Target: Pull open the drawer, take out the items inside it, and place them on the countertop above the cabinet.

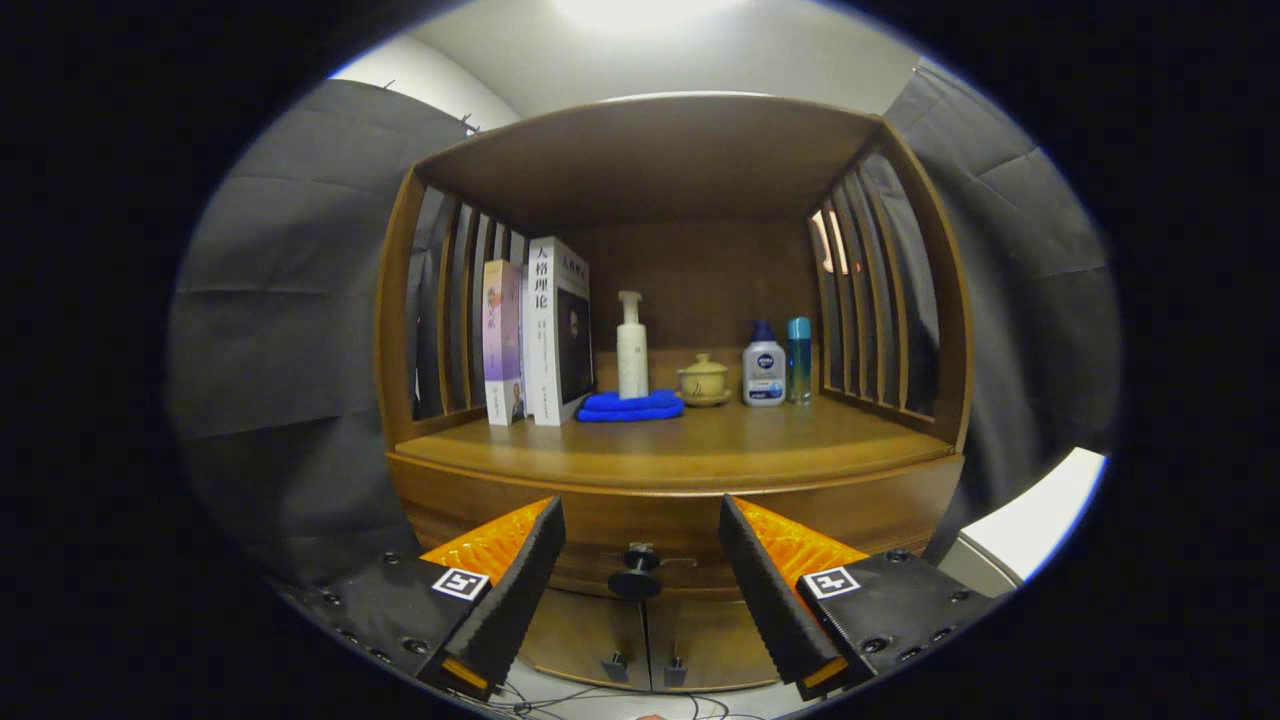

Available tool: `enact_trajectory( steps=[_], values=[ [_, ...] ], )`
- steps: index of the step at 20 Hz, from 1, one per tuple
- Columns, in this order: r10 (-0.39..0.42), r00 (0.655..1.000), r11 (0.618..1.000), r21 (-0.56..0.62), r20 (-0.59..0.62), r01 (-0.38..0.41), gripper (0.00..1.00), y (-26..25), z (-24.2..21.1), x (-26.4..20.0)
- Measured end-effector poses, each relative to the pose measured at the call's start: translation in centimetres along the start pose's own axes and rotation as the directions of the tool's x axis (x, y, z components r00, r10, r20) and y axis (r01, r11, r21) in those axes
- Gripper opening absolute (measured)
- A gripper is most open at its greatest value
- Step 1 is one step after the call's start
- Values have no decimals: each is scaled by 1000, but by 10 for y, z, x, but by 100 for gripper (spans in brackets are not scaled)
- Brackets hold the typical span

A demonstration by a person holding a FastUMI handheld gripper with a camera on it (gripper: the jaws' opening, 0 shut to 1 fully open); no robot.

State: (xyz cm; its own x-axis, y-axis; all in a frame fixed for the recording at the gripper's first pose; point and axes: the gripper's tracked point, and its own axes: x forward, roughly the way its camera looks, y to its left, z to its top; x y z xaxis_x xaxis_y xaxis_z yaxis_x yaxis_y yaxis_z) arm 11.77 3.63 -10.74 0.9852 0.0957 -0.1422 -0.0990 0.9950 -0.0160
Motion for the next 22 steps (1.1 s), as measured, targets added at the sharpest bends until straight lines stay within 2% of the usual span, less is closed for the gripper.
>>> enact_trajectory(
  steps=[12, 16, 22],
  values=[
    [-14, 992, 1000, -12, -127, 13, 94, 3, -78, 42],
    [-36, 989, 999, -32, -146, 32, 77, 1, -93, 52],
    [-55, 986, 998, -25, -160, 52, 32, 0, -96, 53]
  ],
)
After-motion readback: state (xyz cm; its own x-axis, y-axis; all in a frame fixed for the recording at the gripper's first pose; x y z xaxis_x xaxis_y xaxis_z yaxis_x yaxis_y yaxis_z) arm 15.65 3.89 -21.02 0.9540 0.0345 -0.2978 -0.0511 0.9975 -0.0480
